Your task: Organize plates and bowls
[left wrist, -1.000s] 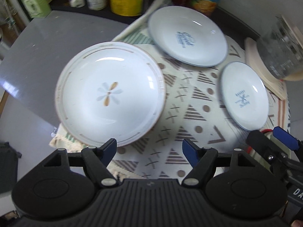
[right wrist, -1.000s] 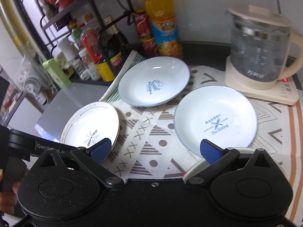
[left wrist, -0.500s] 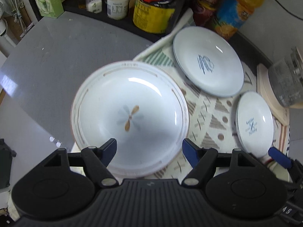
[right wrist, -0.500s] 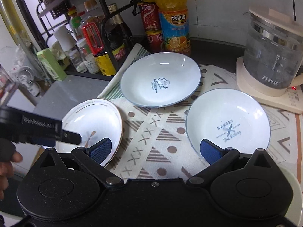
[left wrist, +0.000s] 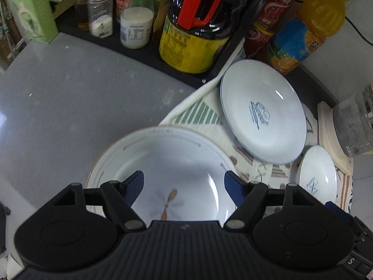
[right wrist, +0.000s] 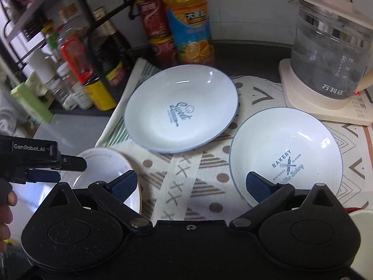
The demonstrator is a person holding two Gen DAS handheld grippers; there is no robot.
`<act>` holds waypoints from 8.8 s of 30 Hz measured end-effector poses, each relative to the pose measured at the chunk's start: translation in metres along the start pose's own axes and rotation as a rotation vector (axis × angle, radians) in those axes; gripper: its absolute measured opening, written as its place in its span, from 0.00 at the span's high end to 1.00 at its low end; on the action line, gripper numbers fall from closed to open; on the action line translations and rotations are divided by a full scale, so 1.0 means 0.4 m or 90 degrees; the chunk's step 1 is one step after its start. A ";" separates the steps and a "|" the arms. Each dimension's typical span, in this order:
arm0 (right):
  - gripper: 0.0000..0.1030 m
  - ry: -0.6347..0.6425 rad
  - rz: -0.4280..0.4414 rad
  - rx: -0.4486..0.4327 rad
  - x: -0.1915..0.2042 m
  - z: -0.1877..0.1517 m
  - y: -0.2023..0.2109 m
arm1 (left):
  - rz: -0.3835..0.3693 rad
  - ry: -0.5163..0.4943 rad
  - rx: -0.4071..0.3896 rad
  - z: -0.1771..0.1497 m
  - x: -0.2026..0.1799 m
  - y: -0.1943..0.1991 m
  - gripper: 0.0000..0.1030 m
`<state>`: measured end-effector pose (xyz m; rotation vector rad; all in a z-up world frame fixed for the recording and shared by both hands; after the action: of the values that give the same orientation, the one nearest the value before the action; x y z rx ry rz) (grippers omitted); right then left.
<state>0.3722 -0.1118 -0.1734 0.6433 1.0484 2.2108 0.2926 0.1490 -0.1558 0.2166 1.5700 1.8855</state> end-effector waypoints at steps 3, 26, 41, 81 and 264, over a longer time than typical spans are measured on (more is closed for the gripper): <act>0.04 -0.020 -0.016 -0.013 0.001 0.010 -0.020 | -0.025 -0.014 -0.009 0.032 -0.003 -0.018 0.28; 0.56 -0.347 0.084 0.006 -0.078 0.024 -0.178 | -0.129 -0.011 0.047 0.140 -0.085 -0.194 0.63; 0.65 -0.482 0.050 -0.008 -0.146 0.029 -0.237 | -0.140 0.048 0.048 0.150 -0.077 -0.268 0.78; 0.88 -0.301 0.045 -0.041 -0.067 -0.014 -0.127 | -0.155 0.025 0.000 0.070 -0.049 -0.155 0.92; 0.14 -0.290 -0.089 -0.002 -0.360 -0.063 0.089 | -0.105 -0.112 0.073 -0.185 -0.350 -0.197 0.56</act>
<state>0.4460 -0.2427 -0.1829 0.9828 0.8230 1.8250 0.3913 0.0123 -0.2088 0.2859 1.5290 1.6068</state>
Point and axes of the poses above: each gripper's, at about its wrist camera, not at the fingertips, and y roughly against the way its jaws point, x to its left, z to its top, the point moved 3 cm from there along -y, roughly the way its jaws point, and after that the axes turned 6 degrees about y, right-handed, at the moved point
